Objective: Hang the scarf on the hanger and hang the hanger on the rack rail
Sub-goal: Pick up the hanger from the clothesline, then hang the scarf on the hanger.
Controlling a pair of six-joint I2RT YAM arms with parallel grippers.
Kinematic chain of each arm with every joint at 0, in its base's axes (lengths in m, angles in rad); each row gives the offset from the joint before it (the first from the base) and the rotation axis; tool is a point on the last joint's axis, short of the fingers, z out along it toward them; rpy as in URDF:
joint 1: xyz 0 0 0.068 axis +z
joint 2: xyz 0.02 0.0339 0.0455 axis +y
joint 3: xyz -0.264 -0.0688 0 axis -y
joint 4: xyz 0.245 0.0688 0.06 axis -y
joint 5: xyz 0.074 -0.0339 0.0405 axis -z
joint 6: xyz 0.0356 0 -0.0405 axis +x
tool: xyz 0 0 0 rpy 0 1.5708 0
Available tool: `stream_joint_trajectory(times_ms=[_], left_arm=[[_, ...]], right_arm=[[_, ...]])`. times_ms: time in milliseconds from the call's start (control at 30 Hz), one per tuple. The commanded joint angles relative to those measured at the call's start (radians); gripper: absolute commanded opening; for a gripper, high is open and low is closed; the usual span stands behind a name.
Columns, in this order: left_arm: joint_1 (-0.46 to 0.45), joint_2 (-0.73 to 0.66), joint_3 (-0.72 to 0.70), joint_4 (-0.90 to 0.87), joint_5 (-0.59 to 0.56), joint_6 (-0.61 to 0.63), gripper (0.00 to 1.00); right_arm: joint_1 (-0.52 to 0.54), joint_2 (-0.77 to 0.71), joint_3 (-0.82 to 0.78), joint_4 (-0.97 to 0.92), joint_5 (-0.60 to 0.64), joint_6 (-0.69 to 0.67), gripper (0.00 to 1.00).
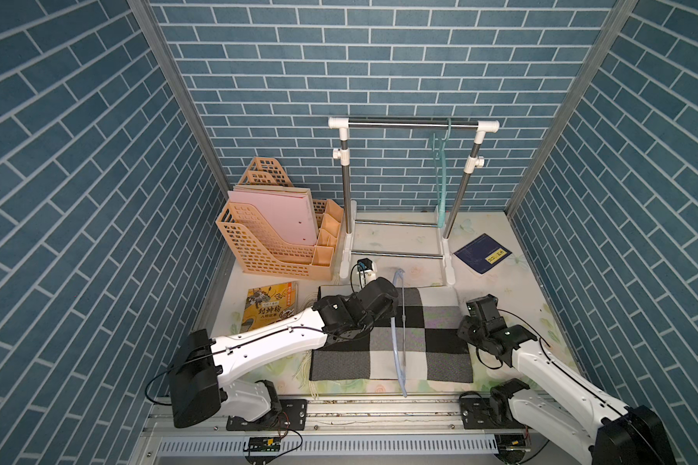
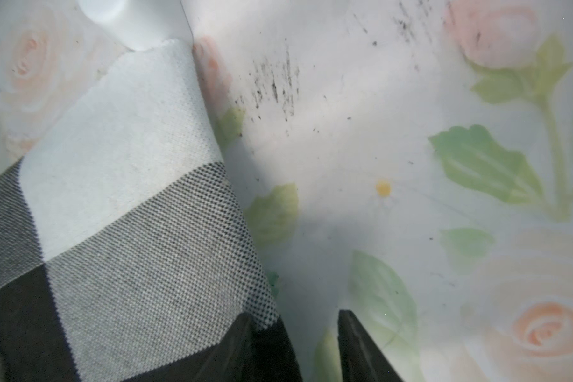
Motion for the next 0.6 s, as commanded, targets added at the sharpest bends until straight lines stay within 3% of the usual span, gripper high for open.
stream_joint_trajectory(times_ms=[0,133,300,367,433,567], left_arm=[[0.003,-0.011,-0.014,0.02,0.002,-0.003,0.0],[0.002,-0.007,-0.014,0.02,0.002,-0.003,0.0],[0.001,-0.009,-0.012,0.006,-0.006,-0.003,0.0],[0.0,-0.013,-0.016,0.004,-0.008,-0.003,0.0],[0.0,-0.014,-0.021,0.003,-0.01,-0.004,0.0],[-0.002,-0.016,-0.026,-0.001,-0.017,-0.008,0.0]], right_arm=[[-0.004,0.016,-0.017,0.042,-0.022,-0.042,0.38],[-0.005,0.025,-0.024,0.058,-0.045,-0.05,0.29],[-0.005,0.008,-0.028,0.066,-0.079,-0.05,0.44],[-0.005,0.007,-0.026,0.067,-0.098,-0.054,0.44],[-0.004,0.011,-0.026,0.067,-0.112,-0.06,0.36],[-0.004,-0.038,-0.02,0.05,-0.085,-0.053,0.05]])
